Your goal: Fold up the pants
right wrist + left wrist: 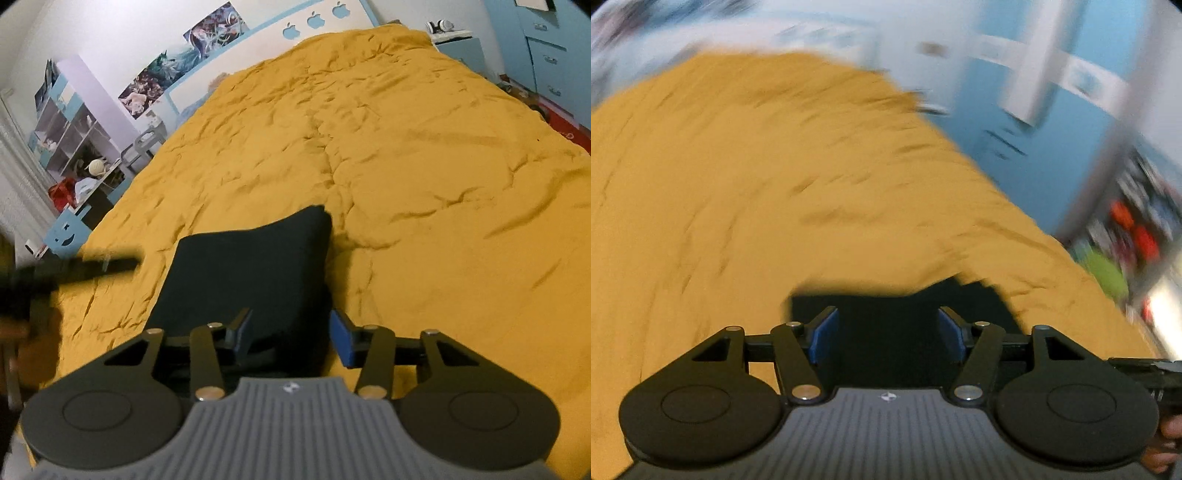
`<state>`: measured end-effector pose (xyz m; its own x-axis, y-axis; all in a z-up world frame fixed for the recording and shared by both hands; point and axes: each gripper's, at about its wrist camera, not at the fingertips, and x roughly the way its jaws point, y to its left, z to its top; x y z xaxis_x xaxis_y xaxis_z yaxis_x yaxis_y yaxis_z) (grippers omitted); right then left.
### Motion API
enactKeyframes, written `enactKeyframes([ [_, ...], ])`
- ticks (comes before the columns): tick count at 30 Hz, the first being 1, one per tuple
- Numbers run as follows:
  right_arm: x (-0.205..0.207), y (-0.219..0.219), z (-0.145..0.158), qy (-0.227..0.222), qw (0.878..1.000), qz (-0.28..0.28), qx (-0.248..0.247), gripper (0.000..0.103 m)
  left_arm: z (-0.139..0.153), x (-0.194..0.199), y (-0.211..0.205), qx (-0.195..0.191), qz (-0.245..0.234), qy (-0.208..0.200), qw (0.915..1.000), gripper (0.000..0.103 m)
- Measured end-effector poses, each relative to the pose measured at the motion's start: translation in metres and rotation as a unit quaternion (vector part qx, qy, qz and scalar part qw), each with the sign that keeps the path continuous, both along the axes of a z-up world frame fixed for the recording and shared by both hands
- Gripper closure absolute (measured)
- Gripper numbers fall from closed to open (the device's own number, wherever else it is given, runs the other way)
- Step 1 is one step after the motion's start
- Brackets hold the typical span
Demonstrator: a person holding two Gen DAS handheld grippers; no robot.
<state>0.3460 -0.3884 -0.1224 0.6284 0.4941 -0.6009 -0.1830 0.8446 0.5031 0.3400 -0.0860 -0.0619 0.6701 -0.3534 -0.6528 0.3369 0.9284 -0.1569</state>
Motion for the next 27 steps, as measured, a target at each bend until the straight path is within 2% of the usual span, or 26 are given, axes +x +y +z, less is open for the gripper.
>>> enactKeyframes([
  [2, -0.01, 0.005, -0.006, 0.007, 1.0, -0.019, 0.012, 0.077, 0.005, 0.018, -0.036, 0.032, -0.064, -0.014, 0.9973, 0.031],
  [3, -0.014, 0.009, -0.008, 0.006, 0.999, -0.031, 0.011, 0.077, 0.004, 0.028, -0.05, 0.045, -0.085, -0.015, 0.9952, 0.031],
  [5, -0.019, 0.02, -0.011, 0.007, 0.999, -0.041, 0.003, 0.077, -0.005, 0.048, -0.074, 0.065, -0.103, -0.008, 0.9926, 0.031],
  [10, -0.016, 0.028, -0.017, 0.017, 0.997, -0.078, -0.007, 0.078, -0.041, 0.078, -0.094, 0.072, -0.137, 0.031, 0.9875, 0.031],
  [13, -0.014, 0.03, -0.023, 0.022, 0.997, -0.072, -0.017, 0.078, -0.056, 0.08, -0.096, 0.06, -0.176, 0.054, 0.9811, 0.031],
  [15, -0.013, 0.031, -0.025, 0.021, 0.997, -0.068, -0.021, 0.086, -0.06, 0.08, -0.099, 0.064, -0.189, 0.051, 0.9785, 0.032],
  [16, -0.013, 0.031, -0.025, 0.019, 0.998, -0.065, -0.018, 0.089, -0.062, 0.08, -0.1, 0.063, -0.196, 0.049, 0.9773, 0.037],
  [17, -0.013, 0.03, -0.024, 0.017, 0.998, -0.064, -0.017, 0.094, -0.063, 0.08, -0.102, 0.061, -0.199, 0.05, 0.9768, 0.048],
  [18, -0.013, 0.03, -0.024, 0.014, 0.998, -0.063, -0.019, 0.098, -0.063, 0.082, -0.103, 0.061, -0.196, 0.054, 0.9773, 0.082],
  [19, -0.013, 0.03, -0.024, 0.013, 0.998, -0.06, -0.02, 0.1, -0.064, 0.084, -0.104, 0.063, -0.192, 0.055, 0.9778, 0.102],
  [24, -0.012, 0.027, -0.025, 0.017, 0.998, -0.059, -0.01, 0.103, -0.057, 0.086, -0.105, 0.028, -0.212, 0.053, 0.9755, 0.103],
  [27, -0.012, 0.027, -0.024, 0.016, 0.998, -0.058, -0.008, 0.103, -0.055, 0.085, -0.104, 0.03, -0.203, 0.043, 0.9779, 0.103],
])
